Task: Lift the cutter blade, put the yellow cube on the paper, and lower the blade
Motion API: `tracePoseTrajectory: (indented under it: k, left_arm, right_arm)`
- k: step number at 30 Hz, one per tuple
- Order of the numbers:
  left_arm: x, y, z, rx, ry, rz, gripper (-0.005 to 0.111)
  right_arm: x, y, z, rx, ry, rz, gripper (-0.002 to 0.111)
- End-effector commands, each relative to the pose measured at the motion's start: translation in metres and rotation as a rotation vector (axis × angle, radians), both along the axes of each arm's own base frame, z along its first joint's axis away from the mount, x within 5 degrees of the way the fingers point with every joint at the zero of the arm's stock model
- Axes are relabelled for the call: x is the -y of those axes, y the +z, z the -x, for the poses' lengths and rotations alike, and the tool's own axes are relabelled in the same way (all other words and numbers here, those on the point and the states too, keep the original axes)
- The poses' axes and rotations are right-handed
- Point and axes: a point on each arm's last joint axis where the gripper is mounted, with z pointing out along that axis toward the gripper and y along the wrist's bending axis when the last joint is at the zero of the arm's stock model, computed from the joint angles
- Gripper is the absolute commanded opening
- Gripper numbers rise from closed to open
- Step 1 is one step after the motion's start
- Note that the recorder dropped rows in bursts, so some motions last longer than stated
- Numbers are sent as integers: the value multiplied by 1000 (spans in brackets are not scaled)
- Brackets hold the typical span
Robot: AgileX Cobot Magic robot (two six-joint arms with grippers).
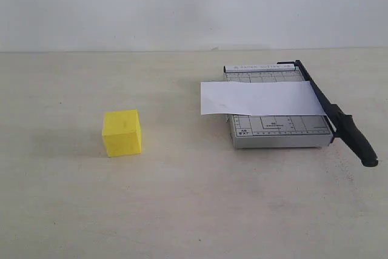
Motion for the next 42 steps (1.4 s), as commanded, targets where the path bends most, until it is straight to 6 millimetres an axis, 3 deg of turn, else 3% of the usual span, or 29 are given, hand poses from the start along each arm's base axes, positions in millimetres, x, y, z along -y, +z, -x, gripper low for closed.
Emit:
tracePoseTrajectory:
  k: [1,23,28,30,34,36,42]
  left_arm:
    - [0,0,0,7,-1,6,4]
    - [0,0,0,7,-1,6,4]
    - [0,0,0,7,-1,6,4]
    - [0,0,0,7,-1,6,4]
    - [0,0,0,7,-1,6,4]
    - [0,0,0,7,-1,6,4]
    - [0,0,0,7,-1,6,4]
  right_arm:
    - [1,2,0,14,4,53,0]
    - [1,3,0,33,6,54,0]
    - [3,6,-1,57,5,133,0]
    - [1,14,-3,151,-9,18,0]
    - [-2,25,-4,287,-69,-546,0]
    - [-3,25,-4,289,-75,-633,0]
    - [-3,26,-4,298,-78,-653,0]
